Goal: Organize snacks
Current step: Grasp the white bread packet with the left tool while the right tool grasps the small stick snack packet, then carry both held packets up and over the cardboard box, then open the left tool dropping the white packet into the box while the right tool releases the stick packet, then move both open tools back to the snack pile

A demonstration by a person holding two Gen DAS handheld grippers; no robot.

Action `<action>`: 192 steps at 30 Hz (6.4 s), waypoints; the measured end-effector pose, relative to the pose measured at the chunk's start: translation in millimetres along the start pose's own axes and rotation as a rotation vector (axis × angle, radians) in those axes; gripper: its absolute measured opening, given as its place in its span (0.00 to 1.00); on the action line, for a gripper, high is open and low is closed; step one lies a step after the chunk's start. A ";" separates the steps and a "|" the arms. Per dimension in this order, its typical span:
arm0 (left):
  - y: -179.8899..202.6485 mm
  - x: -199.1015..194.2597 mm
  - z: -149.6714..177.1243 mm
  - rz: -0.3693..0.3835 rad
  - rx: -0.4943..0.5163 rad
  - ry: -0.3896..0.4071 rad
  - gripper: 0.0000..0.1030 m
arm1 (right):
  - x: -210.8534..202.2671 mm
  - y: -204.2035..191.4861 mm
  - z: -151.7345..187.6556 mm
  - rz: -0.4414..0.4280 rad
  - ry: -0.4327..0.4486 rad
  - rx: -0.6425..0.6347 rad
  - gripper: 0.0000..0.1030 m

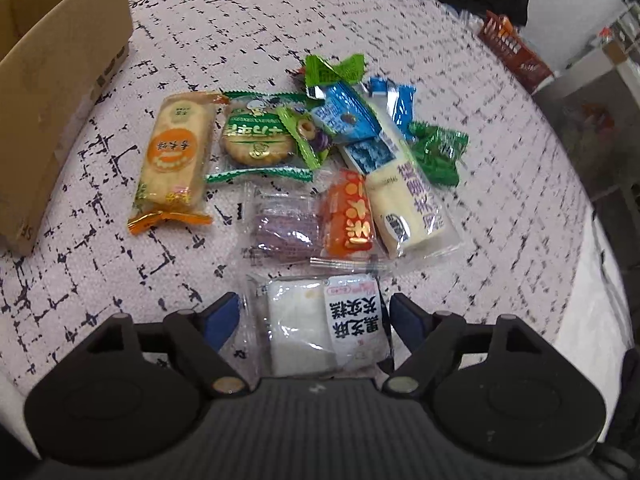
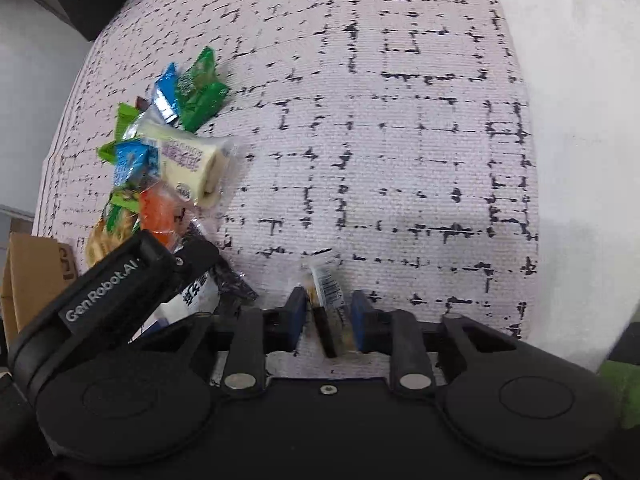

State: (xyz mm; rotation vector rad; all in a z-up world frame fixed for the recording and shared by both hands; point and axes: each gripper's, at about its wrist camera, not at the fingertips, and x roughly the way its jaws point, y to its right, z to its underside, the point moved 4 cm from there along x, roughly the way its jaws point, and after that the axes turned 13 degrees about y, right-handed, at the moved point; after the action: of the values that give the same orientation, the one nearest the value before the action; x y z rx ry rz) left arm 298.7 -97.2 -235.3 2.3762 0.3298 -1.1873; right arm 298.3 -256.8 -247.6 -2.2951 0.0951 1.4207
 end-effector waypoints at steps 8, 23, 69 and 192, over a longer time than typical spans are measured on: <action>-0.7 -6.8 0.3 -0.029 0.022 0.000 0.54 | -9.2 -0.9 0.6 -0.020 0.022 -0.001 0.17; -33.8 -62.2 1.4 0.029 -0.023 0.063 0.51 | -46.1 -16.7 -0.7 -0.096 0.129 -0.070 0.17; -206.5 -183.7 -95.0 0.013 -0.362 0.365 0.51 | -127.8 -212.8 58.4 -0.453 0.263 -0.282 0.17; -55.4 -40.1 -20.6 0.054 -0.176 0.137 0.59 | -42.8 -52.4 -52.1 -0.236 0.249 -0.238 0.79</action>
State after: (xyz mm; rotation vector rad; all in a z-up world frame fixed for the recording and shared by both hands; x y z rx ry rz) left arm 266.4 -39.3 -208.8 2.3017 0.3950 -0.9338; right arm 336.5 -237.5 -173.8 -2.5672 -0.2762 1.0737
